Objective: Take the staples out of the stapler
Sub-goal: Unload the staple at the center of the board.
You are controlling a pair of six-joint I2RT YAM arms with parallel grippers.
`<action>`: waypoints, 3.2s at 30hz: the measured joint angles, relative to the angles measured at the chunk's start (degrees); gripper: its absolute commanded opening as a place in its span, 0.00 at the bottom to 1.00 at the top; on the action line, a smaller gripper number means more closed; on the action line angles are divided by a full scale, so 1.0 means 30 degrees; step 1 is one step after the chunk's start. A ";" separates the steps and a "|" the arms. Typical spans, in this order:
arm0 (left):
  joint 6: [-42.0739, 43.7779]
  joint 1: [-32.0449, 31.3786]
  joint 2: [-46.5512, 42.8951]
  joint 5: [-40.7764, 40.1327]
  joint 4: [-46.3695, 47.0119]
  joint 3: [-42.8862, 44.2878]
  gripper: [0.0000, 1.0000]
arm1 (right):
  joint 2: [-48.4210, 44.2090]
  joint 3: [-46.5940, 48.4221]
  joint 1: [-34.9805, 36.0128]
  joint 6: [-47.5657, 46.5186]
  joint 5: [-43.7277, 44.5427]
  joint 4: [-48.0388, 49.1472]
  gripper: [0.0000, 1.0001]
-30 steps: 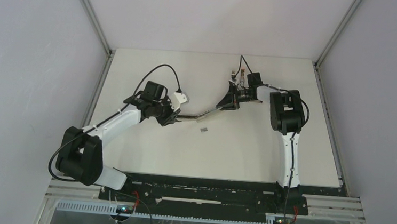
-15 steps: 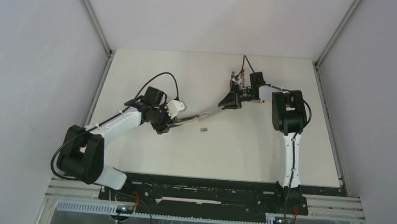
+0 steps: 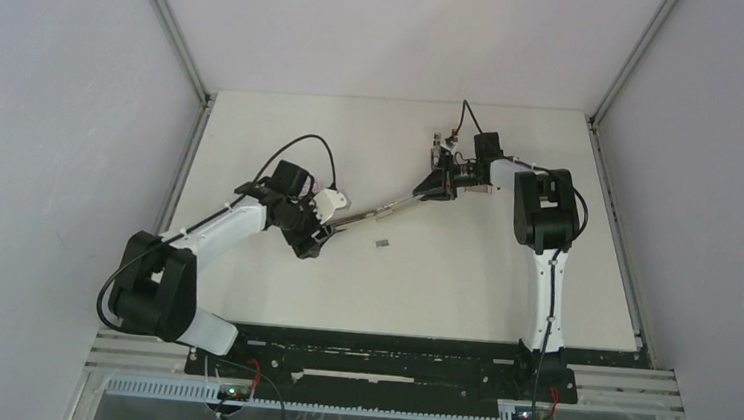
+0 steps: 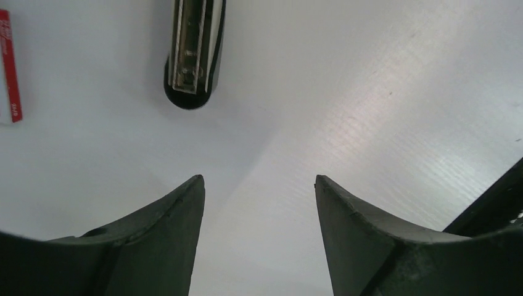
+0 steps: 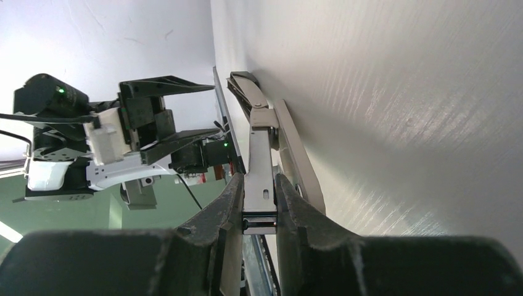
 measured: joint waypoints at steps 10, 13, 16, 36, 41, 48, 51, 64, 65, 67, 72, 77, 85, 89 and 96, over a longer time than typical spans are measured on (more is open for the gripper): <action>-0.1603 0.0022 0.1625 0.2943 -0.0299 0.4291 0.73 | -0.1115 -0.0954 0.0109 0.0255 -0.0080 0.1698 0.03; -0.1989 0.0058 0.2361 0.3781 -0.0408 0.5180 0.73 | -0.1566 -0.1333 0.0146 0.0729 -0.0262 0.2652 0.02; -0.2186 0.0182 0.3184 0.4641 -0.0634 0.6113 0.74 | -0.2157 -0.1836 0.0160 0.1377 -0.0597 0.3789 0.02; -0.1392 0.0736 0.9078 1.1344 -0.5297 1.3908 0.73 | -0.3825 -0.2288 0.1209 0.1494 -0.2470 0.5778 0.02; -0.0962 0.0750 1.0440 1.2502 -0.6739 1.4877 0.73 | -0.3971 -0.2295 0.1428 0.0962 -0.2616 0.5493 0.02; -0.0372 0.0750 1.1708 1.3413 -0.8240 1.5926 0.69 | -0.4437 -0.2295 0.1683 0.0568 -0.2739 0.5260 0.02; 0.0015 0.0750 1.1999 1.3850 -0.8932 1.6356 0.66 | -0.4575 -0.2295 0.1770 0.0466 -0.2747 0.5246 0.02; 0.2076 0.0714 1.2968 1.5052 -1.1825 1.7019 0.60 | -0.4991 -0.2295 0.2076 0.0277 -0.3096 0.5238 0.02; 0.2149 0.0707 1.3012 1.5154 -1.1934 1.7019 0.59 | -0.5013 -0.2295 0.2120 0.0219 -0.3118 0.5238 0.01; 0.2178 0.0707 1.3085 1.5314 -1.2094 1.7056 0.56 | -0.5027 -0.2295 0.2164 0.0080 -0.3191 0.5209 0.01; 0.2208 0.0707 1.3442 1.5679 -1.2378 1.7369 0.47 | -0.5217 -0.2295 0.2273 -0.0350 -0.3249 0.4838 0.01; 0.2237 0.0699 1.3784 1.5999 -1.2706 1.7537 0.22 | -0.5311 -0.2295 0.2368 -0.0765 -0.3337 0.4619 0.02; 0.2499 0.0699 1.3901 1.6291 -1.3100 1.7544 0.00 | -0.5311 -0.2295 0.2382 -0.1013 -0.3381 0.4233 0.28; 0.2572 0.0707 1.3996 1.6247 -1.3151 1.7544 0.00 | -0.5311 -0.2251 0.2368 -0.1290 -0.3497 0.3716 0.41; 0.2455 0.0772 1.4141 1.6014 -1.2983 1.7551 0.00 | -0.5311 -0.0984 0.1960 -0.3825 -0.3300 0.0058 0.51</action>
